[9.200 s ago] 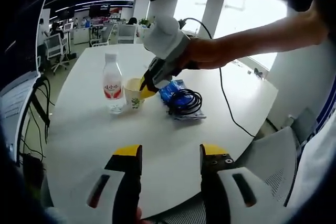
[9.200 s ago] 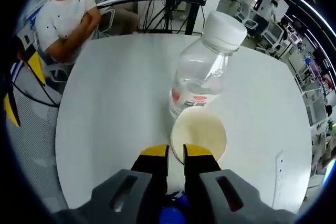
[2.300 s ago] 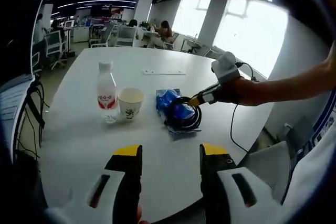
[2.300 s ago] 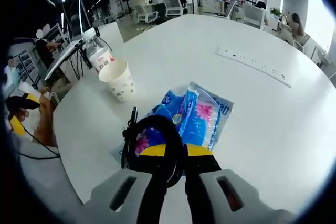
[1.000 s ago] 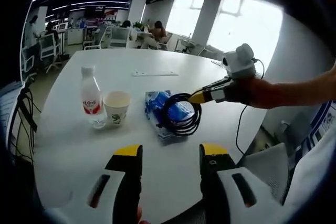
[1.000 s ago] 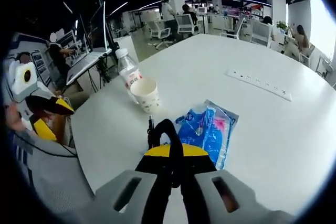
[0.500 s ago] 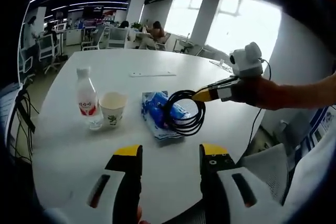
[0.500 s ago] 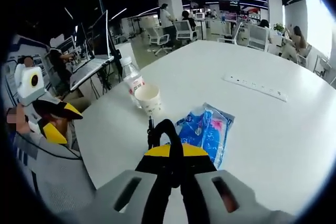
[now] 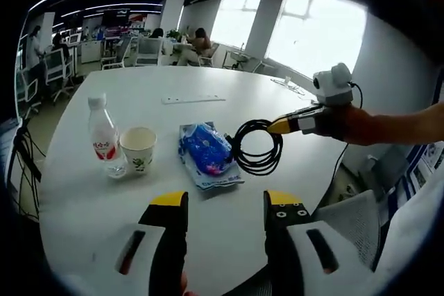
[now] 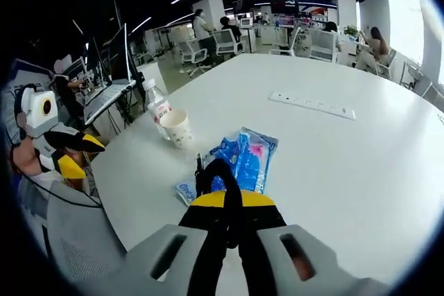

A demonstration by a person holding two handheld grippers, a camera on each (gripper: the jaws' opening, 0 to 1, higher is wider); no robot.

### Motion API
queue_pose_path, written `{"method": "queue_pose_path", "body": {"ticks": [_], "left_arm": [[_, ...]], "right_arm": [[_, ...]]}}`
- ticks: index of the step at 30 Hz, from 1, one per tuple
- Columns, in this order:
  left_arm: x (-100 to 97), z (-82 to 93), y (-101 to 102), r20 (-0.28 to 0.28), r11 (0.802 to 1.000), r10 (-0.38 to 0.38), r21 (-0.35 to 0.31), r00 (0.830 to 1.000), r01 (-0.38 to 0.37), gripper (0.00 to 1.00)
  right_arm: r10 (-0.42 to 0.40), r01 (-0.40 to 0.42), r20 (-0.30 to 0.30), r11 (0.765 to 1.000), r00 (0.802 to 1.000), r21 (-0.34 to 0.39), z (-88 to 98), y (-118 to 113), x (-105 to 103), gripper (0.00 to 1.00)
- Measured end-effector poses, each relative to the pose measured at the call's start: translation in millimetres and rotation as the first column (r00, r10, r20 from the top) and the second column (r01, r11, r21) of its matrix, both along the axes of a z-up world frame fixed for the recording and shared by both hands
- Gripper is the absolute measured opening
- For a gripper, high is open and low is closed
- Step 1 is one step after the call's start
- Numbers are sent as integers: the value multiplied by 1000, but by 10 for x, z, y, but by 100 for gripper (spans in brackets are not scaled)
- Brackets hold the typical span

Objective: Arrange the tabletop items into an orderly group along one side of the table until the central work area is clear of visible clutter.

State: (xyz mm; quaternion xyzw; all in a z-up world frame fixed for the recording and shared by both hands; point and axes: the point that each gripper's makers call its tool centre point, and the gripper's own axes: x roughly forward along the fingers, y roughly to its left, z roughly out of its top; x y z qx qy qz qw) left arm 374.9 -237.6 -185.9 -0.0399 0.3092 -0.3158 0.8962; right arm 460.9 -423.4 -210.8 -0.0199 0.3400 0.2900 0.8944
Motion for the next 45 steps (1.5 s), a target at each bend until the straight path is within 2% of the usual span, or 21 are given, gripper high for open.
{"method": "queue_pose_path", "body": {"ticks": [11, 20, 28, 33, 45], "left_arm": [[64, 24, -74, 6, 1000, -17, 3, 1000, 17, 43], [81, 10, -123, 2, 1000, -29, 6, 1000, 29, 43], [108, 14, -157, -1, 999, -33, 8, 999, 33, 43], [111, 16, -159, -3, 1000, -31, 7, 1000, 31, 43], [94, 48, -70, -1, 1000, -19, 18, 1000, 19, 43]], "right_arm": [[-89, 89, -19, 996, 996, -2, -72, -451, -28, 1], [-144, 144, -47, 990, 989, 4, -163, -717, -81, 1], [-166, 167, -70, 986, 984, -2, -264, -857, -97, 1], [-173, 171, -92, 985, 981, -29, -394, -924, -132, 1], [-197, 194, -134, 980, 971, -35, -589, -1019, -128, 1]]}}
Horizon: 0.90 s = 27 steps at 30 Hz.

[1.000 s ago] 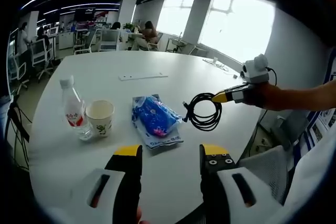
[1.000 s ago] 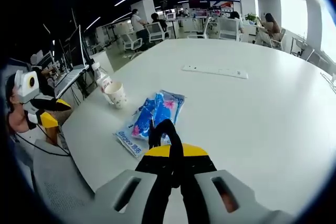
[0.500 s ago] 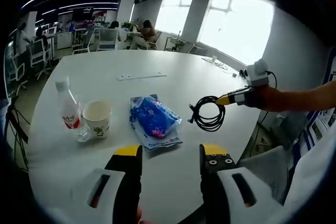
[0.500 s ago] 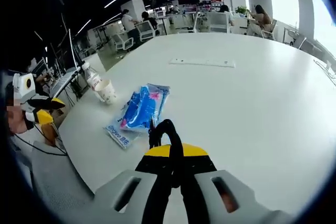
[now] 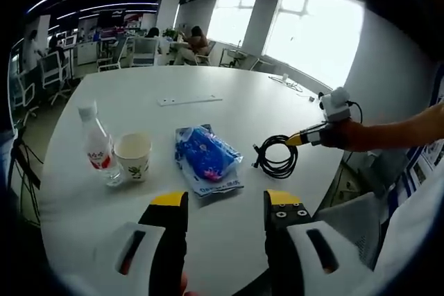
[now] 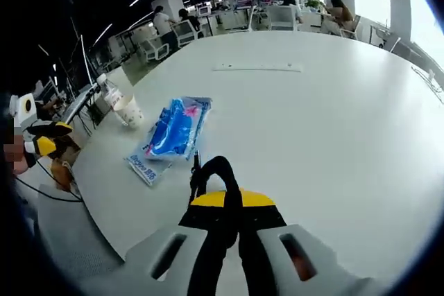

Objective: Arrange the tabletop items into an orderly group along one side of the table until the central work area is clear of visible clutter.

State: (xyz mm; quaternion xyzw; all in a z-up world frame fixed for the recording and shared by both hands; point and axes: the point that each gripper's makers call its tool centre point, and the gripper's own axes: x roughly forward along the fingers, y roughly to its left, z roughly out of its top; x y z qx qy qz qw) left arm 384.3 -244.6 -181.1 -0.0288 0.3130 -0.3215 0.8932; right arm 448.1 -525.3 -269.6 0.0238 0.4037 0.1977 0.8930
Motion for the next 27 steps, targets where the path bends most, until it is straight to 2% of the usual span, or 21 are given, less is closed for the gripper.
{"method": "queue_pose_path", "body": {"ticks": [4, 10, 21, 27], "left_arm": [[-2, 8, 14, 3, 1000, 1, 4, 1000, -1, 43], [-29, 9, -1, 0, 1000, 0, 0, 1000, 0, 43], [-53, 10, 29, -1, 1000, 5, 5, 1000, -5, 43], [-47, 24, 67, 1, 1000, 11, 9, 1000, -11, 43]], "right_arm": [[-4, 4, -9, 1000, 1000, -6, -52, -45, 34, 1], [-57, 58, -46, 998, 997, 23, -160, -84, 23, 1], [-63, 64, -65, 998, 996, 14, -240, -71, 32, 1], [-83, 86, -98, 996, 992, 33, -309, -103, 34, 2]]}}
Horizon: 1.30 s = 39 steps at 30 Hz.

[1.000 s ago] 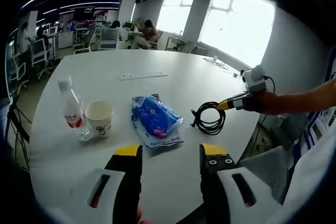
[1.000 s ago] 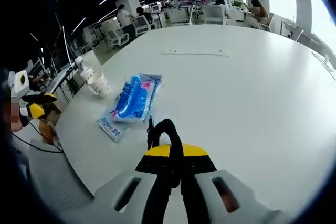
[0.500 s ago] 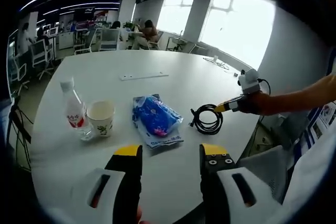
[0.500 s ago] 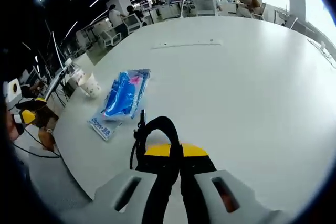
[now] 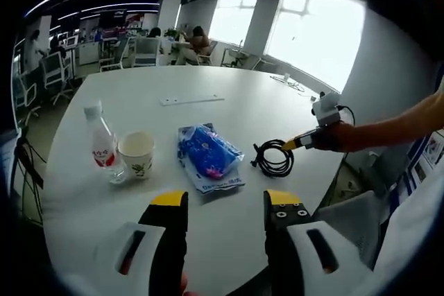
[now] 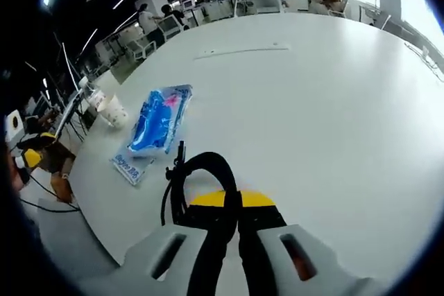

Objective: Arrange the tabletop items into an orderly group along one side of the table until the central work area is clear of visible clutter.

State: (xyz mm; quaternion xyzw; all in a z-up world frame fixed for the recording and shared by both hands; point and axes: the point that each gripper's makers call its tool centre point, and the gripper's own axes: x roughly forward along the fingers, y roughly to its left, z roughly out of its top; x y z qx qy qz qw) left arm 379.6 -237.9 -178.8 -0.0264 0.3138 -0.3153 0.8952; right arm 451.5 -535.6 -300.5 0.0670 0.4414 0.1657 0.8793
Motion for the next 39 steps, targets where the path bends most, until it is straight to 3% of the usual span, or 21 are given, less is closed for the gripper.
{"method": "queue_pose_path", "body": {"ticks": [4, 21, 27, 39], "left_arm": [[2, 4, 15, 1, 1000, 6, -1, 1000, -6, 43], [6, -22, 59, -3, 1000, 19, -10, 1000, -19, 43], [4, -12, 58, 1, 1000, 22, -15, 1000, -22, 43], [-36, -23, 76, -1, 1000, 19, -18, 1000, -19, 43]], "right_arm": [[26, -26, -11, 999, 1000, -20, -44, 0, -15, 2], [-10, 10, -48, 1000, 999, -8, -103, -59, -54, 3], [-58, 59, -61, 998, 996, 12, -106, -98, -51, 2], [-27, 26, -59, 999, 998, -22, -98, -132, -121, 0]]}}
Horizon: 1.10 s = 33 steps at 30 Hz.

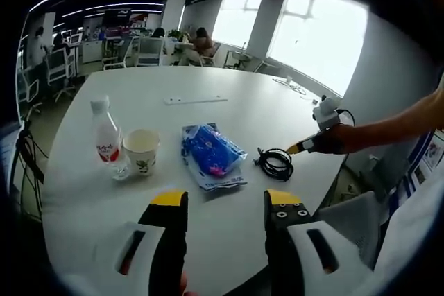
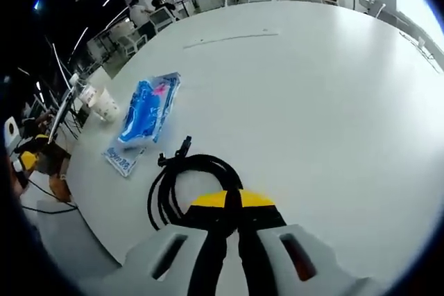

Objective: Arrange the tabletop items into an orderly group along one side of the table until the central work area is clear of visible clutter.

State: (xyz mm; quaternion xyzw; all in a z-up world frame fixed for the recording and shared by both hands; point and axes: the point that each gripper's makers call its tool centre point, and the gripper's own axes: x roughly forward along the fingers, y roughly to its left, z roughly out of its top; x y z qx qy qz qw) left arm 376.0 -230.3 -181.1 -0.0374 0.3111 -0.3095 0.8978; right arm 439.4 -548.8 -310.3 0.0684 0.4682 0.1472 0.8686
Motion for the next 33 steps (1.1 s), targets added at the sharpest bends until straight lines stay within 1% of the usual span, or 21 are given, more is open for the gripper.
{"method": "queue_pose_path", "body": {"ticks": [2, 7, 17, 24, 28, 33], "left_arm": [[-2, 2, 1, 1, 1000, -1, -2, 1000, 1, 43], [-15, 4, -2, 3, 1000, -3, -7, 1000, 3, 43], [-23, -1, 29, 4, 1000, -18, -12, 1000, 18, 43], [-8, -5, 62, 4, 999, -43, -19, 999, 43, 43], [-5, -31, 92, 0, 998, -64, -19, 998, 64, 43], [-12, -50, 151, -1, 997, -79, -16, 997, 79, 44]], "right_arm": [[0, 0, 11, 1000, 1000, -2, 21, -5, 12, 0], [-3, 3, 11, 1000, 1000, -10, 31, -24, 11, 0], [-6, 6, 19, 1000, 1000, -15, 89, 24, -60, 0], [-28, 28, 33, 1000, 999, 9, 152, 161, -127, 0], [-53, 51, 42, 998, 998, 34, 198, 279, -160, 0], [-75, 72, 50, 996, 996, 56, 202, 422, -176, 2]]}}
